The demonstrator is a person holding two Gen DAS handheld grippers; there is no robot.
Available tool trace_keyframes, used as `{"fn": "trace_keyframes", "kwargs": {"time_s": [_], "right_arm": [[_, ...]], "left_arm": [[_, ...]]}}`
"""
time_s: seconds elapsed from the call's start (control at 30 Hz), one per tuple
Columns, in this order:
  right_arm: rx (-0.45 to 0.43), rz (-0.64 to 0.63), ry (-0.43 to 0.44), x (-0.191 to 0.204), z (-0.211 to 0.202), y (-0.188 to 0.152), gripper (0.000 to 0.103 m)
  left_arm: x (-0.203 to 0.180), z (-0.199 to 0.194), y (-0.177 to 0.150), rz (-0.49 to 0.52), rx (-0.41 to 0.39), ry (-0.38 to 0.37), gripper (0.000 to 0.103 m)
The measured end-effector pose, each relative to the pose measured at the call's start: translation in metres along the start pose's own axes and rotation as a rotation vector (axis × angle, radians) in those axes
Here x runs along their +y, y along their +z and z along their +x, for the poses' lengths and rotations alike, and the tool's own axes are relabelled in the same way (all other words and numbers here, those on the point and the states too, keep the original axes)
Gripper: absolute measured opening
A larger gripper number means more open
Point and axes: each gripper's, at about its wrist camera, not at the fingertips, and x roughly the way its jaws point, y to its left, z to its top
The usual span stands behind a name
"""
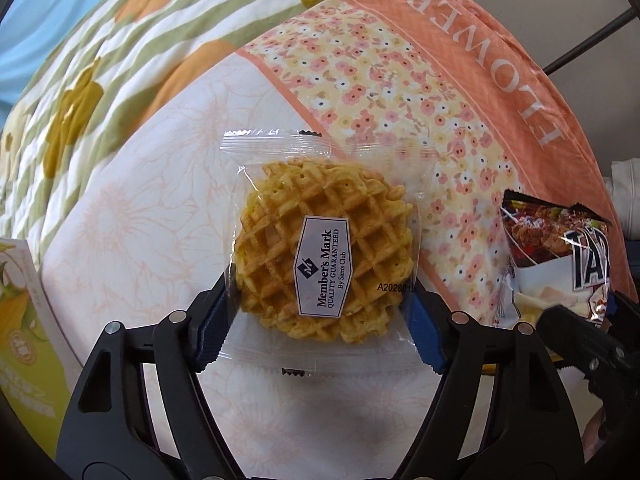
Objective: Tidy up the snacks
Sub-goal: 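Grasp the wrapped waffle with left tool while right tool grasps the chip bag, then carry the waffle and chip bag over the box with both tools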
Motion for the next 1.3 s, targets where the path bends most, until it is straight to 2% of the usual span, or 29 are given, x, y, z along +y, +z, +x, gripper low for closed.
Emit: {"fn": "trace_keyframes", "kwargs": {"time_s": [0.27, 0.33, 0.37, 0.43, 0.57, 0.63, 0.77, 0.9, 1.1, 1.3], "right_arm": [[-0.024, 0.006, 0.039, -0.001, 0.004, 0.0, 0.097], [-0.03, -0.006, 0.042, -0.002, 0.004, -0.001, 0.093], [-0.027, -0.015, 0.035, -0.003, 0.006, -0.003, 0.086], [-0.023, -0.018, 0.052, -0.006, 0.007, -0.005, 0.084], [-0.028, -0.053, 0.068, -0.008, 0.008, -0.007, 0.071], [-0.029, -0.087, 0.043, -0.006, 0.009, -0.009, 0.061], [-0.036, -0.177, 0.009, -0.003, 0.005, -0.015, 0.048], [-0.073, -0.301, -0.006, 0.021, -0.019, -0.016, 0.046], [-0.131, -0.478, 0.084, 0.07, -0.068, -0.009, 0.046], [-0.131, -0.656, 0.192, 0.127, -0.097, -0.012, 0.046]], "left_arm": [[0.006, -0.015, -0.015, -0.028, -0.014, -0.015, 0.074], [0.008, -0.021, -0.018, -0.036, -0.024, -0.013, 0.074], [0.007, -0.024, -0.02, -0.04, -0.027, -0.013, 0.074], [0.009, -0.029, -0.023, -0.049, -0.035, -0.011, 0.074], [0.009, -0.038, -0.03, -0.072, -0.051, -0.003, 0.074], [0.009, -0.043, -0.035, -0.088, -0.058, -0.001, 0.074], [0.009, -0.062, -0.044, -0.129, -0.091, 0.0, 0.074], [0.013, -0.095, -0.052, -0.181, -0.15, 0.001, 0.074], [0.037, -0.168, -0.078, -0.318, -0.284, 0.027, 0.074], [0.081, -0.233, -0.126, -0.486, -0.387, 0.119, 0.074]]}}
